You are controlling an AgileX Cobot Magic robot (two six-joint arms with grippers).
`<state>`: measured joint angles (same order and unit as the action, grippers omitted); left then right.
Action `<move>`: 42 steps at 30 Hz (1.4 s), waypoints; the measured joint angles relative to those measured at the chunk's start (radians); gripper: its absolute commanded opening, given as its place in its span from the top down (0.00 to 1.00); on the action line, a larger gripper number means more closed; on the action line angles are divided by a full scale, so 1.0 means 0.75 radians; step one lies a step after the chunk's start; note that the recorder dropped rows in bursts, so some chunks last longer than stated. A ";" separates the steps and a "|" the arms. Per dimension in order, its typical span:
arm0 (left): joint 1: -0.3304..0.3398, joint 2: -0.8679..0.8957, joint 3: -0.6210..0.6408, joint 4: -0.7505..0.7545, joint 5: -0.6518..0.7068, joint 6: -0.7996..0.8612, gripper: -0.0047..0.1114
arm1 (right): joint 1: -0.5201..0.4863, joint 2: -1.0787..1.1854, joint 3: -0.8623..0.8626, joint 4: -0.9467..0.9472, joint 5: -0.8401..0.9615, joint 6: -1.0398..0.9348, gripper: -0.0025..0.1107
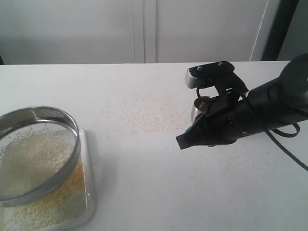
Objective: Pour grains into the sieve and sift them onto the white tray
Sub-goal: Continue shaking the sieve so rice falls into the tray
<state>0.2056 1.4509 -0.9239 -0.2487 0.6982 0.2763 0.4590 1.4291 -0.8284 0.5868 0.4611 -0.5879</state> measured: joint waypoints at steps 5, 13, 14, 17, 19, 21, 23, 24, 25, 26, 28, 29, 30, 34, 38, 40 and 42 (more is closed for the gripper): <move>-0.064 0.014 0.032 -0.176 -0.028 0.190 0.96 | 0.000 0.000 0.000 -0.003 0.004 -0.003 0.98; -0.055 0.013 0.021 -0.051 0.007 0.143 0.96 | 0.000 0.000 0.000 -0.016 0.032 -0.005 0.98; -0.063 0.013 0.017 -0.003 0.032 0.080 0.96 | 0.000 0.000 0.000 -0.019 0.030 -0.005 0.98; -0.043 0.002 0.005 0.088 0.057 -0.026 0.96 | 0.000 0.000 0.000 -0.026 0.023 -0.005 0.98; -0.064 0.005 0.022 0.005 -0.001 0.103 0.96 | 0.000 0.000 0.000 -0.026 0.022 -0.005 0.98; -0.126 0.012 0.030 0.020 0.023 0.096 0.96 | 0.000 0.000 0.000 -0.026 0.022 -0.005 0.98; -0.130 0.009 0.019 0.134 0.081 -0.016 0.96 | 0.000 0.000 0.000 -0.038 0.016 -0.005 0.98; -0.104 -0.001 0.004 0.184 0.089 -0.080 0.96 | 0.000 0.000 0.000 -0.041 0.020 -0.005 0.98; -0.078 -0.001 -0.001 0.174 0.079 -0.074 0.96 | 0.000 0.000 0.000 -0.041 0.033 -0.005 0.98; -0.073 -0.001 -0.002 0.131 0.056 -0.028 0.96 | 0.000 0.000 0.000 -0.041 0.039 -0.005 0.98; -0.118 0.008 -0.002 -0.001 0.028 0.120 0.96 | 0.000 0.000 0.000 -0.041 0.039 -0.005 0.98; -0.158 0.011 -0.002 -0.017 0.047 0.119 0.96 | 0.000 0.000 0.000 -0.041 0.032 -0.005 0.98; -0.180 0.011 -0.010 0.004 0.080 0.063 0.96 | 0.000 0.000 0.000 -0.041 0.029 -0.005 0.98; -0.134 -0.004 -0.063 0.069 0.082 -0.007 0.96 | 0.000 0.000 0.000 -0.047 0.051 -0.005 0.98; -0.162 -0.015 -0.095 0.217 0.208 -0.147 0.96 | 0.000 0.000 0.000 -0.050 0.039 -0.005 0.98; -0.156 -0.022 -0.076 0.147 0.150 -0.011 0.96 | 0.000 0.000 0.000 -0.050 0.035 -0.005 0.98; -0.195 -0.025 -0.050 0.182 0.197 -0.058 0.96 | 0.000 0.000 0.000 -0.050 0.025 -0.005 0.98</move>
<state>0.0594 1.4320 -0.9616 -0.1121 0.8458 0.2329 0.4590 1.4291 -0.8284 0.5492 0.4800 -0.5920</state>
